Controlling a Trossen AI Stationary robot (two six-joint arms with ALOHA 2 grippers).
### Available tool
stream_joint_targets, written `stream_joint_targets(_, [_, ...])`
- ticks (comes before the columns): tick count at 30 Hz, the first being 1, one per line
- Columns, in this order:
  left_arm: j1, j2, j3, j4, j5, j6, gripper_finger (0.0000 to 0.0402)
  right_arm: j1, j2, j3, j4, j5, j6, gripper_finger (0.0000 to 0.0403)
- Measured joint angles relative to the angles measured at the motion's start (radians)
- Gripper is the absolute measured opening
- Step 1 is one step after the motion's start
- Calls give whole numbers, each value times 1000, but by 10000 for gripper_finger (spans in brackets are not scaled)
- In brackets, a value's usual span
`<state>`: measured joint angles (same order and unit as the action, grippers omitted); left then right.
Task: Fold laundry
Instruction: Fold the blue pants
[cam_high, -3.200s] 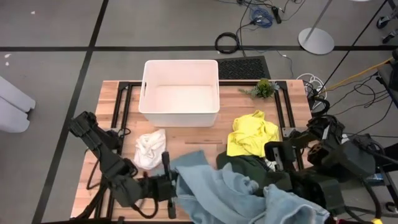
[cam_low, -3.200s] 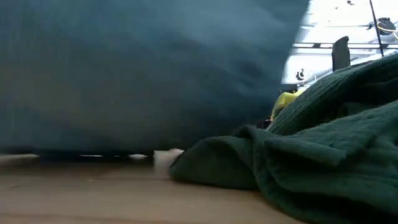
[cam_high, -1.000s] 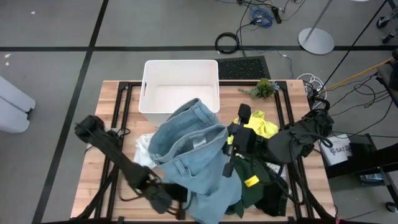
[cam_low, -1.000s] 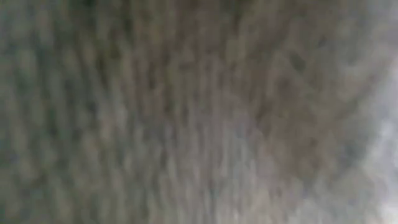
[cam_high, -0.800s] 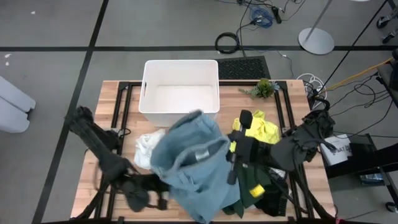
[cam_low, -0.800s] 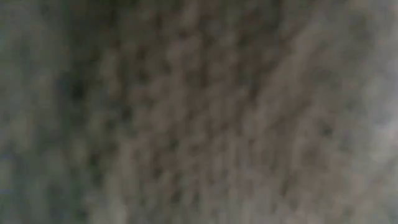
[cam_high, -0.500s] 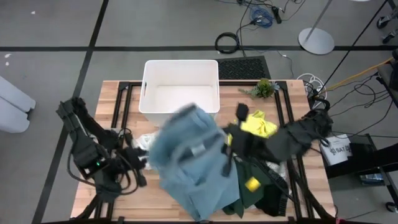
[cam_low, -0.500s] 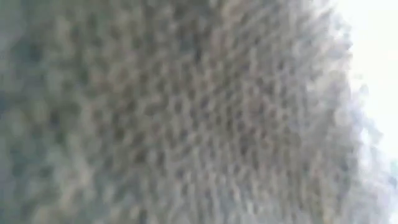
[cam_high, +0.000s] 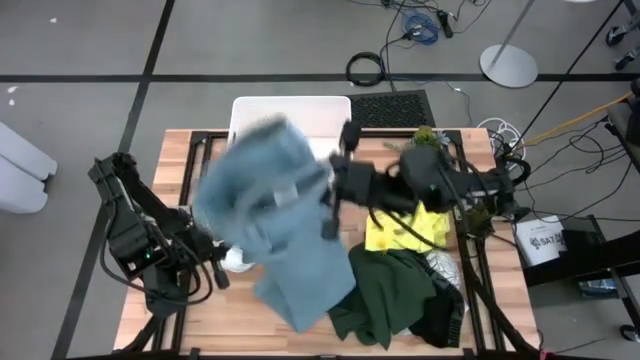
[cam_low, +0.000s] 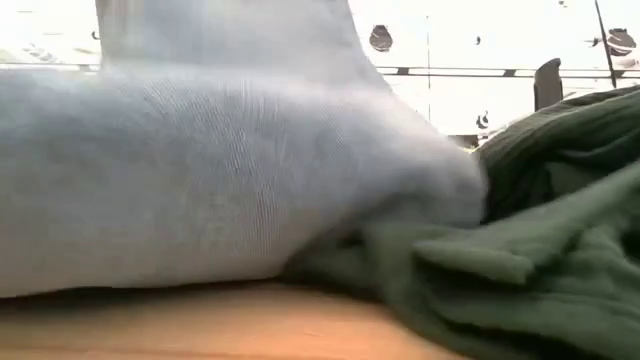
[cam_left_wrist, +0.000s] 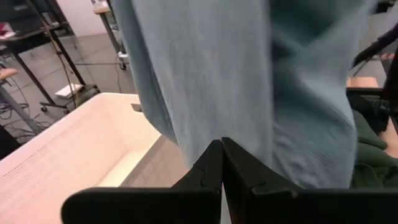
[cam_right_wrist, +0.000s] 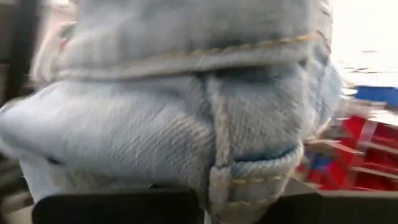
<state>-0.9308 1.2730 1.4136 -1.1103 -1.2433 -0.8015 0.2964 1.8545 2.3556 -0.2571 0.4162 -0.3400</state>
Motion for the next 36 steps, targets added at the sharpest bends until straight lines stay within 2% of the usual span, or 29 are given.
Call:
stream_joint_targets(5, [-7,2,0,1,19,2,6,127,-12,1,-297,13,190,41])
stream_joint_targets(10, [-7,10,0,5,21,-5,6,267,-8,-1,-401,247,180,41])
stream_joint_targets(13, [-7,22,0,29,20,-4,6,283,-6,1,-427,321,175,41])
stream_joint_targets(21, [-7,30,-1,23,21,6,6,194,5,1,-339,311,131,41])
stream_joint_targets(24, [0,30,-1,2,-36,-13,6,150,17,1,-333,257,169,41])
stream_joint_targets(26, [24,30,-10,-2,-62,-33,6,145,23,0,-334,230,183,41])
stream_joint_targets(32, [159,52,-121,17,-45,-188,6,202,19,-1,-257,210,136,41])
stream_joint_targets(34, [193,70,-178,130,-44,-199,6,231,17,-1,-221,233,94,41])
stream_joint_targets(36, [209,105,-235,348,-18,-88,6,260,14,-1,-213,304,56,41])
